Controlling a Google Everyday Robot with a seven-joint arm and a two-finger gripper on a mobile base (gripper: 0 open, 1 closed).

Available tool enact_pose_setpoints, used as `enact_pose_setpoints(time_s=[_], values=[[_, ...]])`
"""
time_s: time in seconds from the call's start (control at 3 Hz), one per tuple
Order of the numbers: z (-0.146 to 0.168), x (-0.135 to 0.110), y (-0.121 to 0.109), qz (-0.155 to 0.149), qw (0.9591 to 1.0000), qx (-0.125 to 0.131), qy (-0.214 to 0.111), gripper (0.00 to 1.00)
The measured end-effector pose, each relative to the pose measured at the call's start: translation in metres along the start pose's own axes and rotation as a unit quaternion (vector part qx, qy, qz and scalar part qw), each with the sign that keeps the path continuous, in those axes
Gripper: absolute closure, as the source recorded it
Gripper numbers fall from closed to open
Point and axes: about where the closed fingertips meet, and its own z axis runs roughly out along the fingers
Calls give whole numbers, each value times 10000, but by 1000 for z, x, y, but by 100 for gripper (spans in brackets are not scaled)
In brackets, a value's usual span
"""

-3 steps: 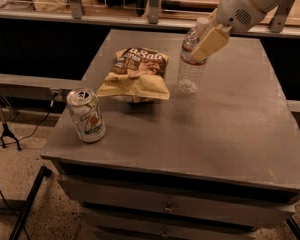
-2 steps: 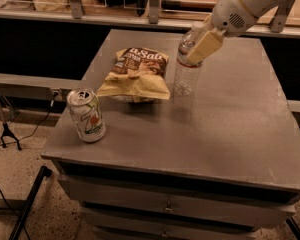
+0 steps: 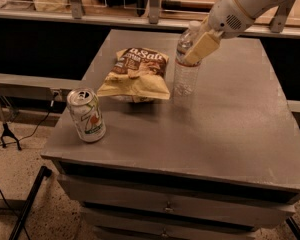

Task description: Move water bottle near brown chip bag

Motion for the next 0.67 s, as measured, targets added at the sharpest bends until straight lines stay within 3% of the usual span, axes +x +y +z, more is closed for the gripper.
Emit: enact_pose_setpoints(time_s=[0.33, 0.67], values=[[2, -1, 0, -4, 10000, -15, -2, 14], [5, -1, 0, -9, 10000, -30, -3, 0]])
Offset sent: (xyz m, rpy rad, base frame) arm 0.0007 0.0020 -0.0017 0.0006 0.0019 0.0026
